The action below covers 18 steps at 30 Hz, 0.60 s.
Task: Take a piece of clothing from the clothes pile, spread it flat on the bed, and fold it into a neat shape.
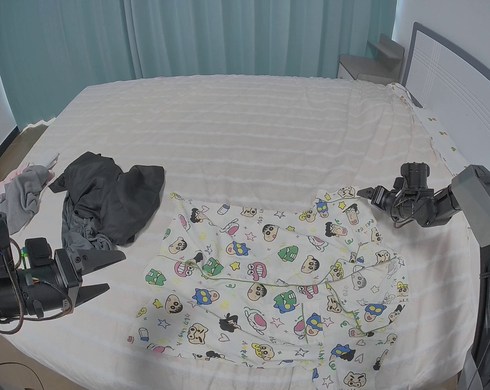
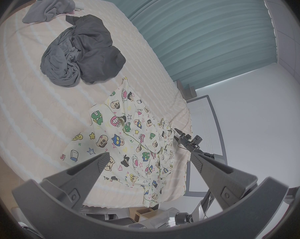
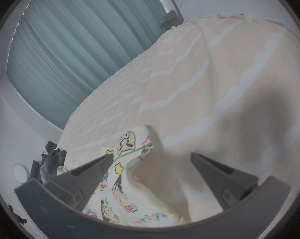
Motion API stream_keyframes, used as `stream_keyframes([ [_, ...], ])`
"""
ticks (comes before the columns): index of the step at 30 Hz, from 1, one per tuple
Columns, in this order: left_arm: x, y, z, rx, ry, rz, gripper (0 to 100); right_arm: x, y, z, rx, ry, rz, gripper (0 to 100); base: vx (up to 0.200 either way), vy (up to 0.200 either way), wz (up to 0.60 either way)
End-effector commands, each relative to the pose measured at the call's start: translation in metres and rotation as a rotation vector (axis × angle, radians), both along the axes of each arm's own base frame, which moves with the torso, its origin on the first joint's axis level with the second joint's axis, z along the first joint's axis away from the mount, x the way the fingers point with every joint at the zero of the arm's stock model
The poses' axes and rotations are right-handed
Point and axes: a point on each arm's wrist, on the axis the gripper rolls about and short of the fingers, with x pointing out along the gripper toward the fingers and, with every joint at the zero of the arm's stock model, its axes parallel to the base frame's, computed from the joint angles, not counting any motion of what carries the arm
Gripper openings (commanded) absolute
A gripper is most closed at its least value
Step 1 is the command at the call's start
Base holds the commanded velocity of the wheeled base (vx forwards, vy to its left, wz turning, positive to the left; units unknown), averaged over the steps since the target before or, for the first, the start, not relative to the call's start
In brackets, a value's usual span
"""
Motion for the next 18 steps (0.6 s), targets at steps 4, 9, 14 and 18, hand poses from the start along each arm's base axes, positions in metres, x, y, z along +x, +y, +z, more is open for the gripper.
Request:
stream_keyframes([
  [4,0.001,0.0,-0.001,0.001,0.007,0.0,100,-0.003,0.006,-0.001,0.016,0.012,0.042,100,0.0,0.0,0.0],
  [9,0.001,0.0,-0.002,0.001,0.013,0.0,100,-0.007,0.021,-0.015,0.016,0.048,0.096,100,0.0,0.0,0.0],
  [14,0.0,0.0,-0.004,0.003,0.016,-0.003,100,-0.003,0.042,-0.032,-0.022,0.062,0.162,100,0.0,0.0,0.0],
  [18,0.0,0.0,-0.004,0.003,0.017,-0.003,100,0.0,0.047,-0.036,-0.023,0.059,0.172,0,0.0,0.0,0.0],
])
